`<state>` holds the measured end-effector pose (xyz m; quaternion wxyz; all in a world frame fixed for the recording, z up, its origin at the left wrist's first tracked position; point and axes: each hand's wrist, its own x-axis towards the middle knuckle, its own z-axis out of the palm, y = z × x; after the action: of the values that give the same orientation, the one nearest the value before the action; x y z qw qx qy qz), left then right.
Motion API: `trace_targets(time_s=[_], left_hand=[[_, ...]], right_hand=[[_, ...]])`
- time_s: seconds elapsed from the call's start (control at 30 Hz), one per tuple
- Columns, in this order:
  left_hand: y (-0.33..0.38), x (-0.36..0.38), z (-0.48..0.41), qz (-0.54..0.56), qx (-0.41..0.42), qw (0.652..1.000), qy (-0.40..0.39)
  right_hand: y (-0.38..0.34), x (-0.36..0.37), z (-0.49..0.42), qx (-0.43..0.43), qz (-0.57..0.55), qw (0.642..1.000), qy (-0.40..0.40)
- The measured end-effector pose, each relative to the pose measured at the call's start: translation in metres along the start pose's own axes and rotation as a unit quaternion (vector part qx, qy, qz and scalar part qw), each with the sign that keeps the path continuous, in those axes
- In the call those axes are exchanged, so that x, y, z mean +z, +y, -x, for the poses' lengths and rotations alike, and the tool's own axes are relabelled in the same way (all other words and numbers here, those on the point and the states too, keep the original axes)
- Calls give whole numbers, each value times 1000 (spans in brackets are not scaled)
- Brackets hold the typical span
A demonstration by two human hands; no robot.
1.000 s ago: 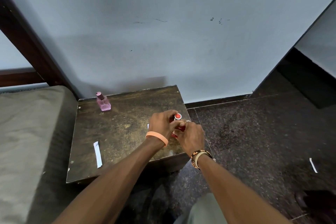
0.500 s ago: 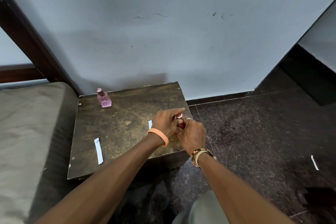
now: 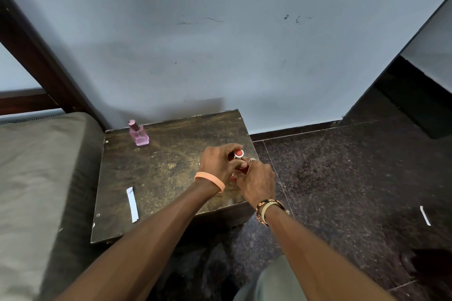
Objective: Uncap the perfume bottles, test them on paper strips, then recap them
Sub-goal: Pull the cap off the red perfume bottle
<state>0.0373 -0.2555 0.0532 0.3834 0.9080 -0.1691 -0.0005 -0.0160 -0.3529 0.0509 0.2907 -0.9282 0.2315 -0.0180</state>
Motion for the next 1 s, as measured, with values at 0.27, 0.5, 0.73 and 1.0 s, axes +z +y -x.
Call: trace_targets(time_s=[0.27, 0.5, 0.73, 1.0], left_hand=[[-2, 1, 2, 10, 1, 1000, -14], [0, 0, 2, 3, 6, 1000, -22], [0, -1, 2, -15, 4, 1000, -19], [-4, -4, 2, 12, -7, 1000, 0]], right_hand=[[-1, 2, 2, 1, -7, 1000, 2], [-4, 2, 4, -2, -4, 1000, 5], [-3, 1, 5, 0, -6, 1000, 2], [-4, 3, 6, -3, -7, 1000, 3]])
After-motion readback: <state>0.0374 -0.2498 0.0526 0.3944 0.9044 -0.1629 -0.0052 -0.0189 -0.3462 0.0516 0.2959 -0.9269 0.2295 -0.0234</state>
